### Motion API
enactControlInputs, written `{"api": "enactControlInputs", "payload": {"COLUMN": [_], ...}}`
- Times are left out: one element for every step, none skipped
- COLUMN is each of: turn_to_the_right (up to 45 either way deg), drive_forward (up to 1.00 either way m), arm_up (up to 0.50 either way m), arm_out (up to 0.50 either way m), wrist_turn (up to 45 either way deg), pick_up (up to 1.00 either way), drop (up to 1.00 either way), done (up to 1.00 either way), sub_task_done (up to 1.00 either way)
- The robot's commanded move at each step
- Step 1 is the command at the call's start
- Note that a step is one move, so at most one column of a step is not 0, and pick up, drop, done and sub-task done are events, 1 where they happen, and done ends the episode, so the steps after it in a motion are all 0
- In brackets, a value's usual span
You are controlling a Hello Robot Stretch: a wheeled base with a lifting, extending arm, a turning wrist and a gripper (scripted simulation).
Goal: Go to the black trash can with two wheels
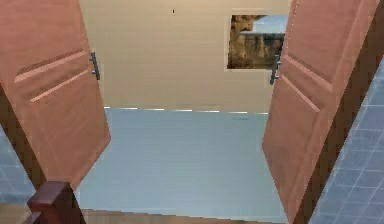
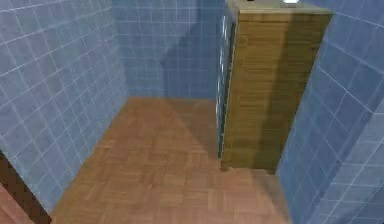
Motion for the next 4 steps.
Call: {"api": "enactControlInputs", "payload": {"turn_to_the_right": [0.0,-18.0,0.0,0.0], "drive_forward": [0.55,0.0,1.0,0.65], "arm_up": [0.0,0.0,0.0,0.0], "arm_out": [0.0,0.0,0.0,0.0], "wrist_turn": [0.0,0.0,0.0,0.0], "pick_up": [0.0,0.0,0.0,0.0], "drop": [0.0,0.0,0.0,0.0], "done": [0.0,0.0,0.0,0.0], "sub_task_done": [0.0,0.0,0.0,0.0]}}
